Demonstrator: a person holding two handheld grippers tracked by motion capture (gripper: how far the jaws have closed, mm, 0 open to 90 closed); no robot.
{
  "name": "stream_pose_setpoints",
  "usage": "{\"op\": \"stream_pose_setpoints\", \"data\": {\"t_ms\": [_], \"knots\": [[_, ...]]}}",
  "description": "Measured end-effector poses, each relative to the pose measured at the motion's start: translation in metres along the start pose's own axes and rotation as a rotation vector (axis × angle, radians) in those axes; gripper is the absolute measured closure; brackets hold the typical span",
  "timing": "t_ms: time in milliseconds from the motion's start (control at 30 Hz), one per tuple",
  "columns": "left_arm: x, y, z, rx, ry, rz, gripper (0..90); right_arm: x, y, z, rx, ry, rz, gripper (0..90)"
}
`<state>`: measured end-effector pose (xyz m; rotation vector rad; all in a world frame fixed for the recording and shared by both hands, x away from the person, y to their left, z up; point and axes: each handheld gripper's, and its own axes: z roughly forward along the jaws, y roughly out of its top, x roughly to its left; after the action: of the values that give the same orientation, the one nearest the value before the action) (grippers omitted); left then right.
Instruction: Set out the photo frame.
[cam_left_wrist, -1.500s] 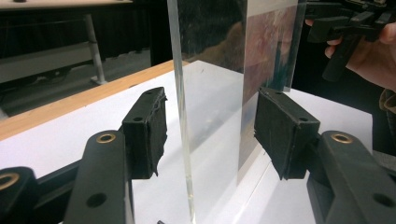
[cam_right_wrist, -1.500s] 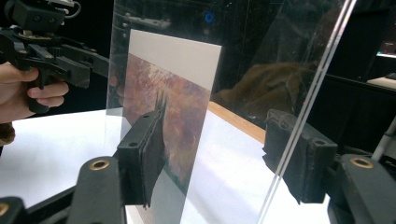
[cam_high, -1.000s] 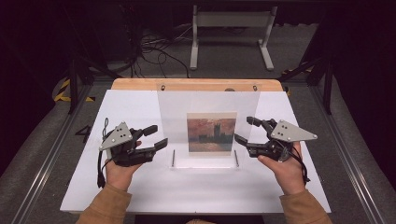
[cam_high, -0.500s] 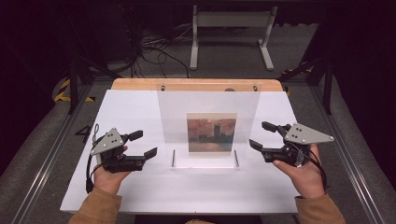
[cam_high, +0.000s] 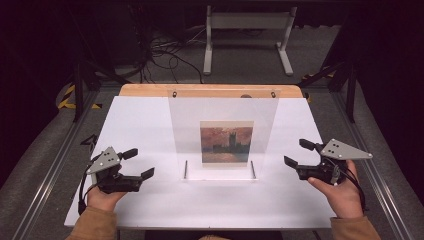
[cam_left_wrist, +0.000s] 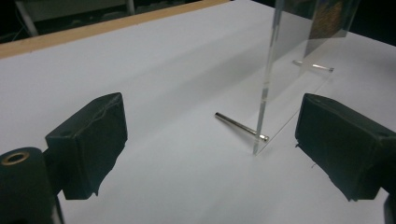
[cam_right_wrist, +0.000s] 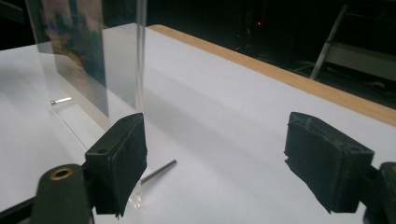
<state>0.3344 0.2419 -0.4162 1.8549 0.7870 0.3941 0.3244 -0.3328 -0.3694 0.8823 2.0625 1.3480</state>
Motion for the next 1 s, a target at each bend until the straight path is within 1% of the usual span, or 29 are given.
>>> {"op": "stream_pose_setpoints", "data": {"t_ms": [133, 167, 200, 233, 267, 300, 333, 367, 400, 467, 500, 567, 600, 667, 700, 767, 800, 900, 967, 1000], "knots": [[0.006, -0.012, 0.006, 0.064, 0.043, -0.017, 10.0, -0.007, -0.014, 0.0, 0.013, -0.018, 0.028, 20.2], [0.006, -0.012, 0.006, 0.064, 0.043, -0.017, 10.0, -0.009, -0.018, 0.001, 0.018, -0.022, 0.035, 20.2], [0.007, -0.014, 0.006, 0.067, 0.046, -0.029, 10.0, -0.009, -0.018, 0.001, 0.018, -0.022, 0.035, 20.2], [0.009, -0.02, 0.008, 0.076, 0.047, -0.044, 10.0, -0.013, -0.023, 0.002, 0.026, -0.026, 0.041, 20.2], [0.01, -0.023, 0.008, 0.091, 0.061, -0.042, 10.1, -0.014, -0.025, 0.002, 0.029, -0.028, 0.044, 20.1], [0.011, -0.025, 0.008, 0.094, 0.081, -0.029, 10.6, -0.016, -0.029, 0.003, 0.03, -0.029, 0.048, 19.6], [0.011, -0.025, 0.008, 0.094, 0.081, -0.029, 11.0, -0.016, -0.029, 0.003, 0.03, -0.029, 0.048, 19.6], [0.012, -0.027, 0.008, 0.089, 0.099, -0.019, 11.0, -0.017, -0.032, 0.004, 0.029, -0.03, 0.049, 19.3], [0.015, -0.03, 0.008, 0.082, 0.111, -0.036, 11.1, -0.02, -0.039, 0.006, 0.032, -0.033, 0.067, 18.8], [0.018, -0.033, 0.008, 0.052, 0.117, -0.07, 11.0, -0.022, -0.046, 0.007, 0.031, -0.038, 0.075, 18.8], [0.019, -0.035, 0.009, 0.047, 0.118, -0.081, 11.3, -0.024, -0.049, 0.008, 0.031, -0.04, 0.08, 18.5], [0.02, -0.036, 0.011, 0.052, 0.121, -0.077, 11.4, -0.027, -0.057, 0.011, 0.042, -0.04, 0.094, 18.1], [0.021, -0.038, 0.015, 0.068, 0.127, -0.066, 11.5, -0.028, -0.062, 0.013, 0.053, -0.047, 0.094, 18.0], [0.022, -0.039, 0.016, 0.072, 0.13, -0.06, 12.0, -0.03, -0.068, 0.015, 0.065, -0.053, 0.105, 17.7], [0.024, -0.041, 0.02, 0.091, 0.143, -0.043, 12.2, -0.031, -0.071, 0.016, 0.074, -0.056, 0.115, 17.7], [0.027, -0.042, 0.023, 0.106, 0.145, -0.038, 12.2, -0.032, -0.076, 0.019, 0.085, -0.06, 0.124, 17.5], [0.028, -0.042, 0.023, 0.111, 0.141, -0.047, 12.4, -0.032, -0.078, 0.02, 0.096, -0.064, 0.128, 17.4], [0.028, -0.042, 0.023, 0.107, 0.141, -0.043, 12.7, -0.033, -0.081, 0.024, 0.119, -0.062, 0.131, 17.5], [0.028, -0.042, 0.023, 0.107, 0.137, -0.039, 12.8, -0.033, -0.081, 0.024, 0.122, -0.063, 0.134, 17.5], [0.027, -0.042, 0.023, 0.11, 0.139, -0.037, 13.0, -0.034, -0.081, 0.024, 0.126, -0.061, 0.145, 17.5]]}}
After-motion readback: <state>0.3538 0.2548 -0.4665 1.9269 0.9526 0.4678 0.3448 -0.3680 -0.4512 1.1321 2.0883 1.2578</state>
